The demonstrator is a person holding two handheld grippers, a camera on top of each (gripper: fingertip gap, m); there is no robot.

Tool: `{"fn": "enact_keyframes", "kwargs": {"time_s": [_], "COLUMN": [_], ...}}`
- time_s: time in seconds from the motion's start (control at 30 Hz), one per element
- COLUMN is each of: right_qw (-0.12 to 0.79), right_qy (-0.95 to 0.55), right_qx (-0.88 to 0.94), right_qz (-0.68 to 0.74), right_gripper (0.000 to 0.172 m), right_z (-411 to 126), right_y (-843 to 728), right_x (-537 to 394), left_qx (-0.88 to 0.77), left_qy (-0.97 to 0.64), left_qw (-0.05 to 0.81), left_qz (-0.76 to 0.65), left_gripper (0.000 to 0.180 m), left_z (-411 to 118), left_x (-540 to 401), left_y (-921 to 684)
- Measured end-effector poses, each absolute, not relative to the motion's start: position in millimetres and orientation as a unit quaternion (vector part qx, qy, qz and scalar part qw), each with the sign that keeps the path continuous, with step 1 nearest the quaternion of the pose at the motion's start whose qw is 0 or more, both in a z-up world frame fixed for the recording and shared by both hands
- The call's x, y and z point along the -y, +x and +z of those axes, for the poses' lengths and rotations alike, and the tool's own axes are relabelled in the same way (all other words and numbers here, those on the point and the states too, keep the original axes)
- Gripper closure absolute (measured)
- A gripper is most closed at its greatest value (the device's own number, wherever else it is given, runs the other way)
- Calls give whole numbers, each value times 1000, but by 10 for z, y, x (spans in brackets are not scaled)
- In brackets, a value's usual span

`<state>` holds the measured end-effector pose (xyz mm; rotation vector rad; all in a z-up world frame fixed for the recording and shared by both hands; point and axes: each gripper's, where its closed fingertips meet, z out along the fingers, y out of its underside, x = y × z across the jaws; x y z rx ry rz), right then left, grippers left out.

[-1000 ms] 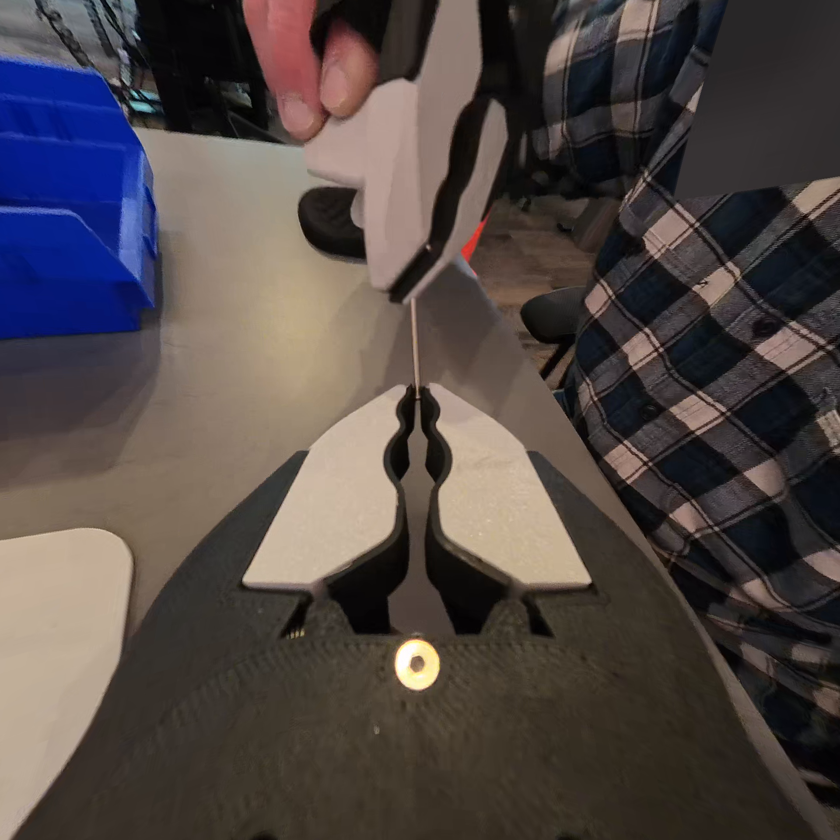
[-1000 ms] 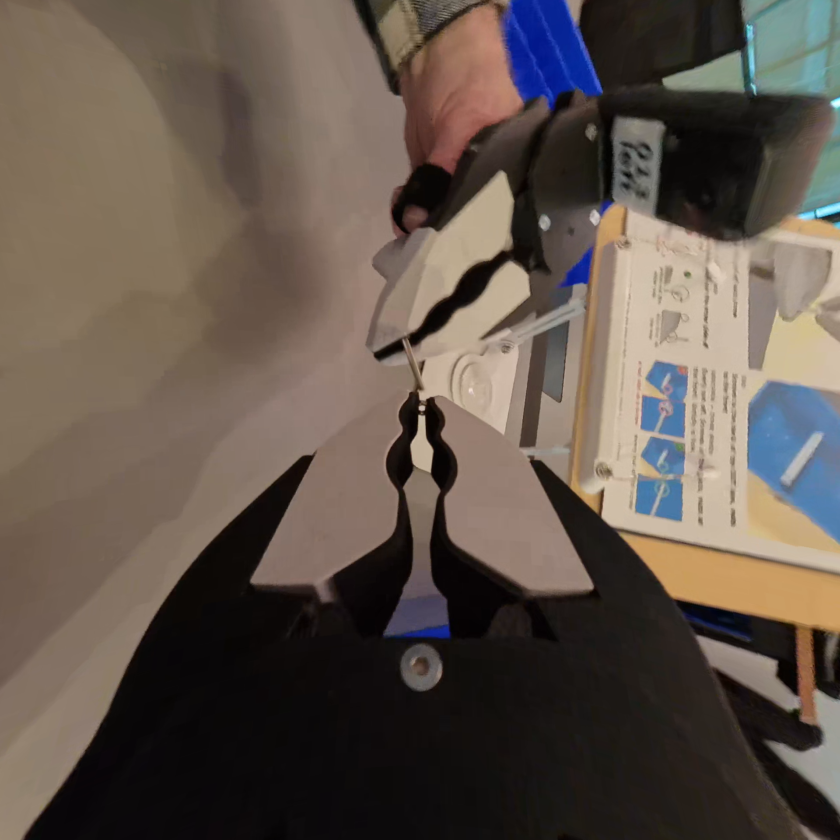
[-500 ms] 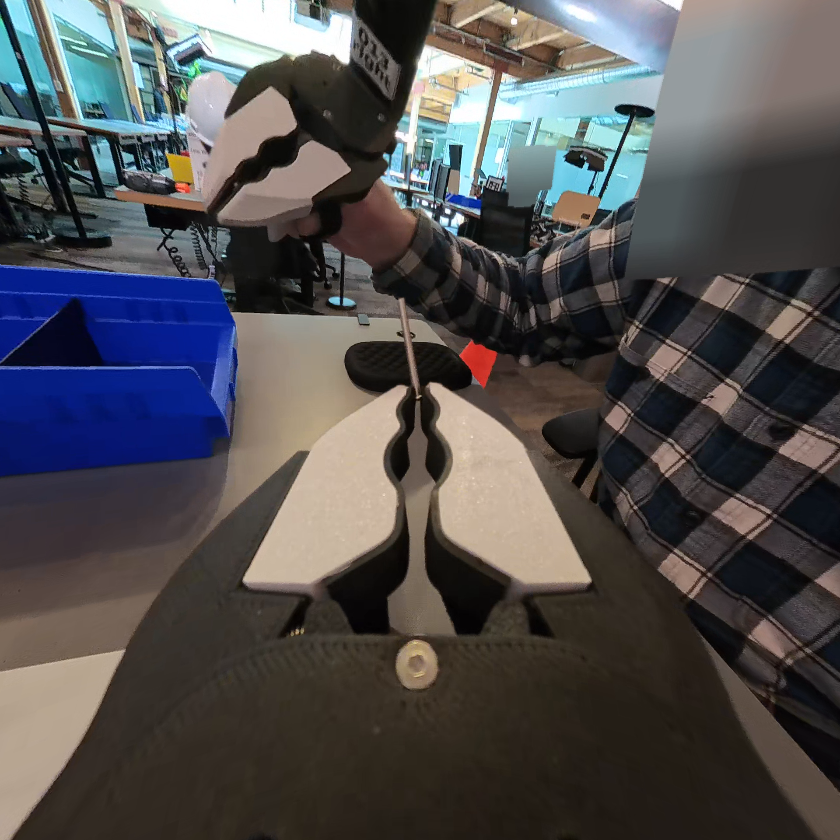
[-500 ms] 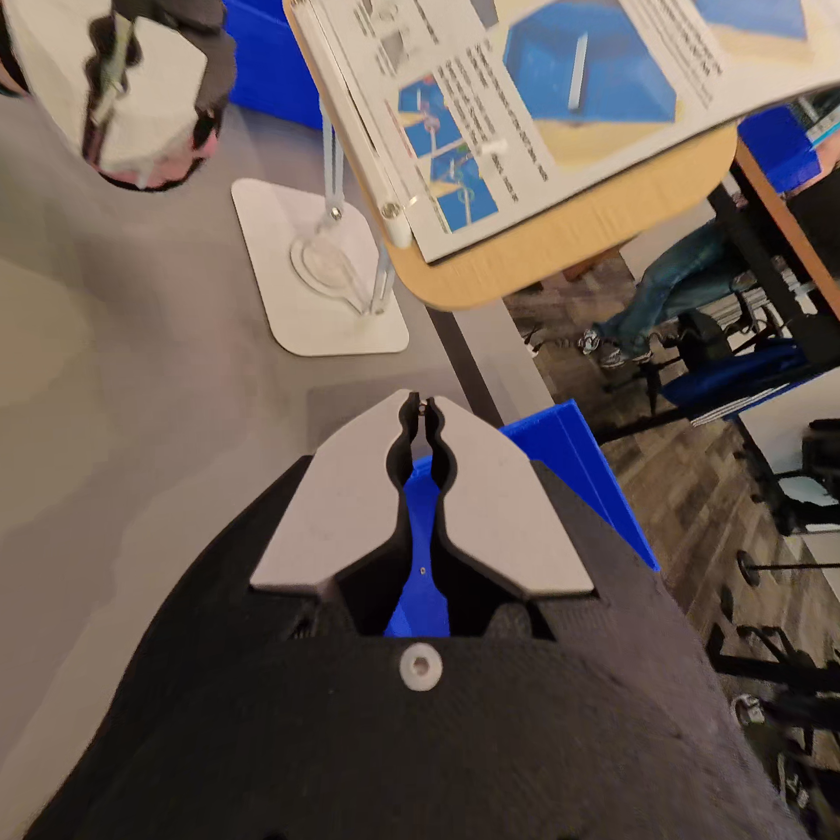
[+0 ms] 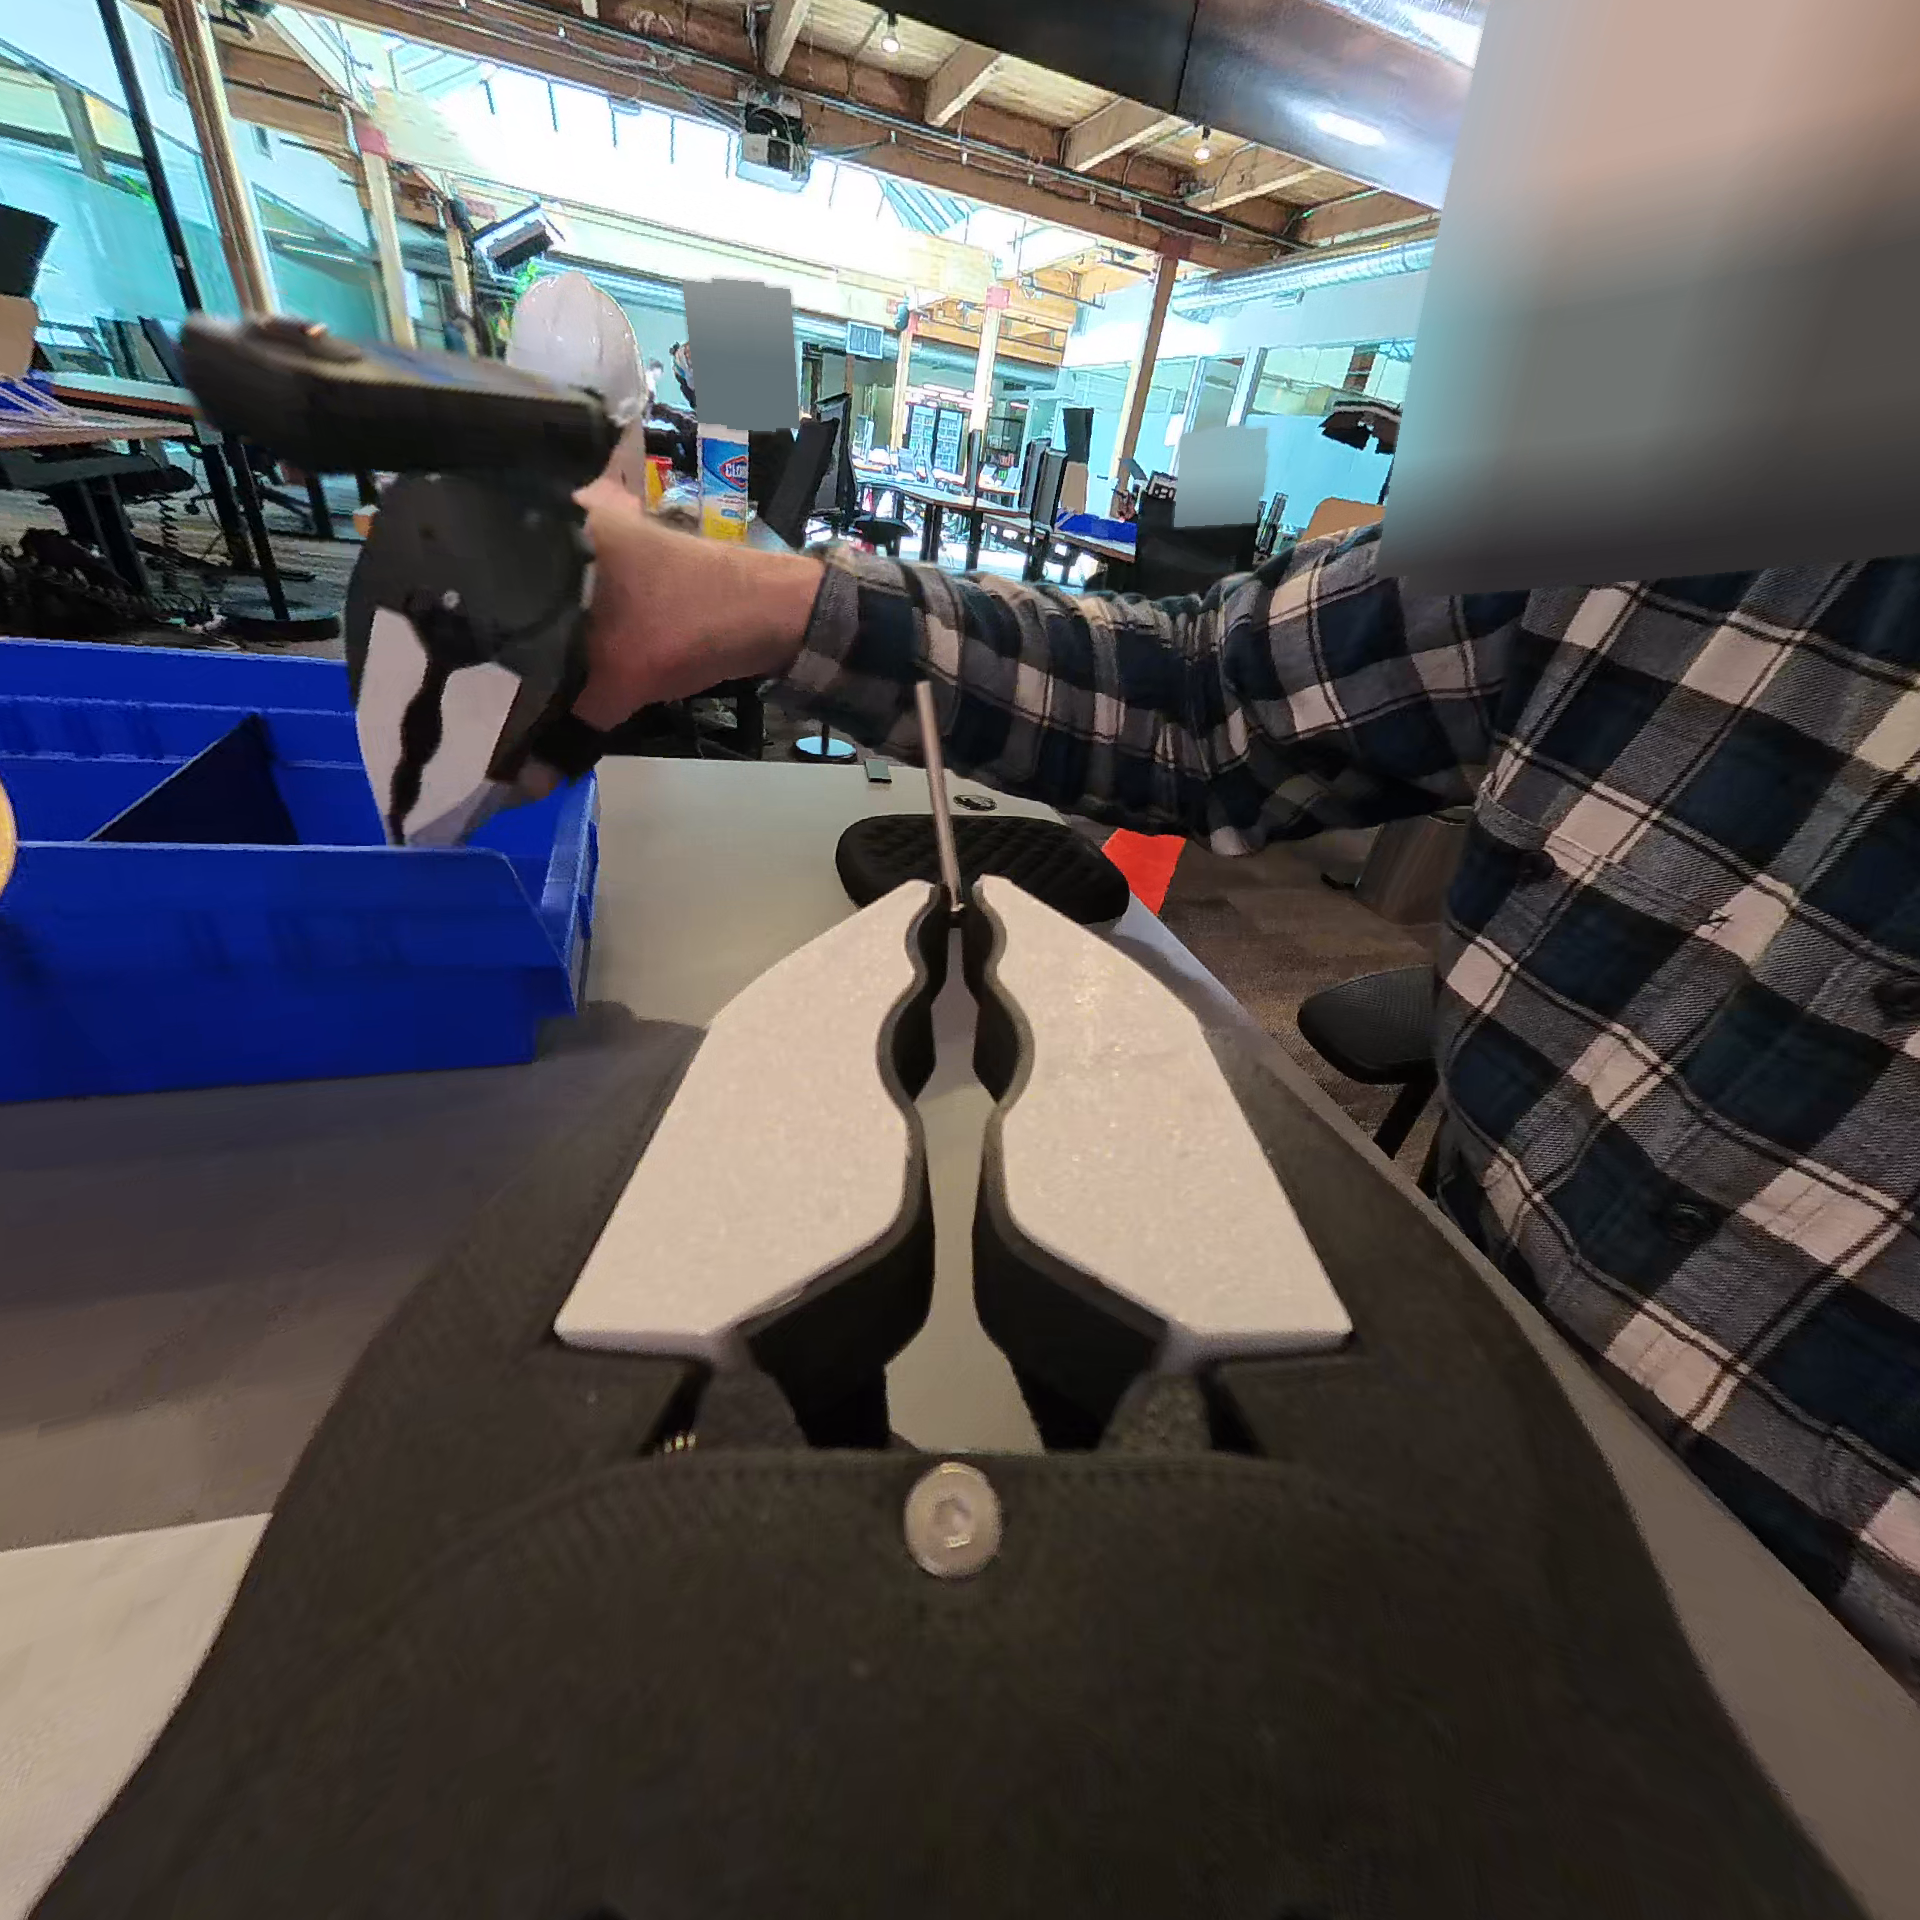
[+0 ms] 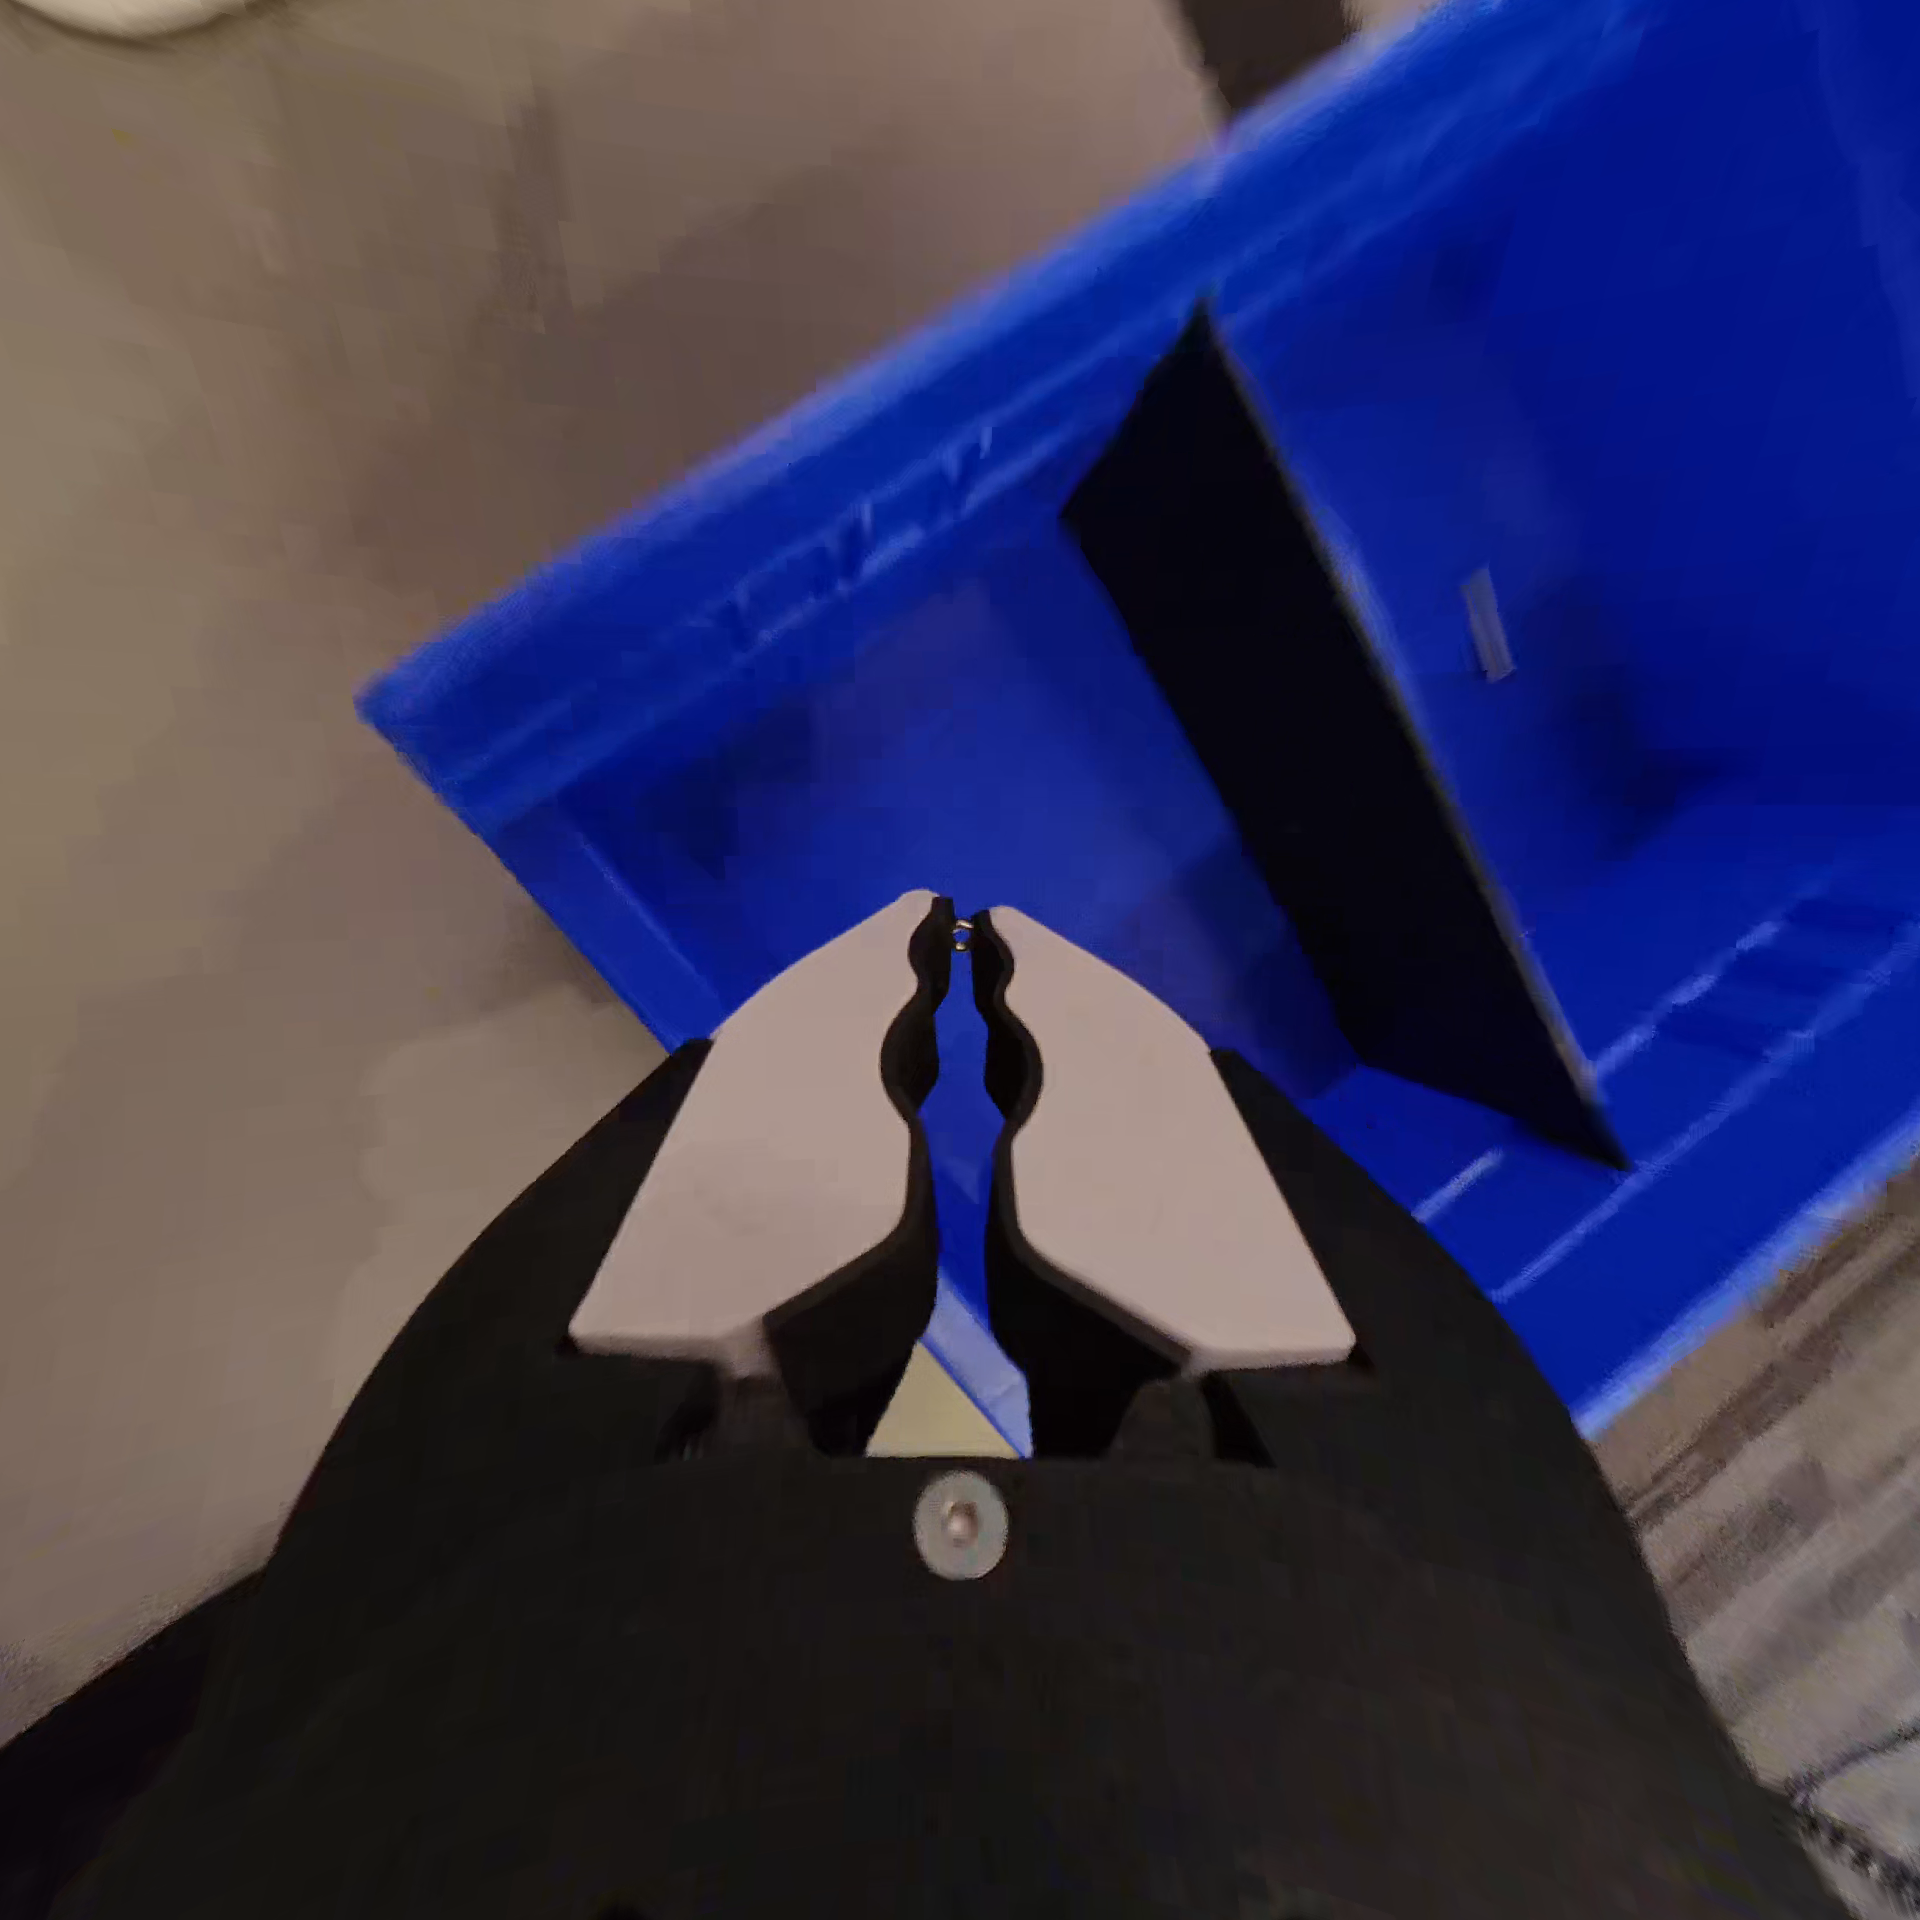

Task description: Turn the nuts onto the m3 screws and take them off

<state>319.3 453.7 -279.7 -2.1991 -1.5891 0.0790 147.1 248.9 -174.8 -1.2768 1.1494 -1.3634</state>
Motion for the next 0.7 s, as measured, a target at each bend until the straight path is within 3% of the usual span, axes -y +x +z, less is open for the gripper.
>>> {"fn": "enact_keyframes", "kwargs": {"time_s": [0.13, 0.2, 0.43, 0.57, 0.7], "right_qw": [139, 143, 246, 371, 389], "right_qy": [-821, -822, -805, -685, -567], "right_qx": [553, 550, 538, 590, 615], "right_qz": [32, 40, 43, 213, 387], "right_gripper": [166, 159, 146, 155, 147], "right_z": [-3078, -3074, -2499, -1704, -1385], "right_y": [3248, 3225, 3126, 2399, 1773], "right_x": [-4579, -4610, -4607, -3808, -2938], "left_qx": [-468, -468, -464, -459, -453], "left_qy": [-520, -519, -512, -501, -485], "left_qw": [452, 452, 454, 458, 464], "left_qz": [-553, -554, -562, -573, -587], "left_gripper": [178, 178, 178, 178, 178], "left_z": [-1796, -1797, -1765, -1705, -1619], "left_x": [-2505, -2512, -2551, -2534, -2509], "left_y": [1488, 1484, 1490, 1504, 1536]}}
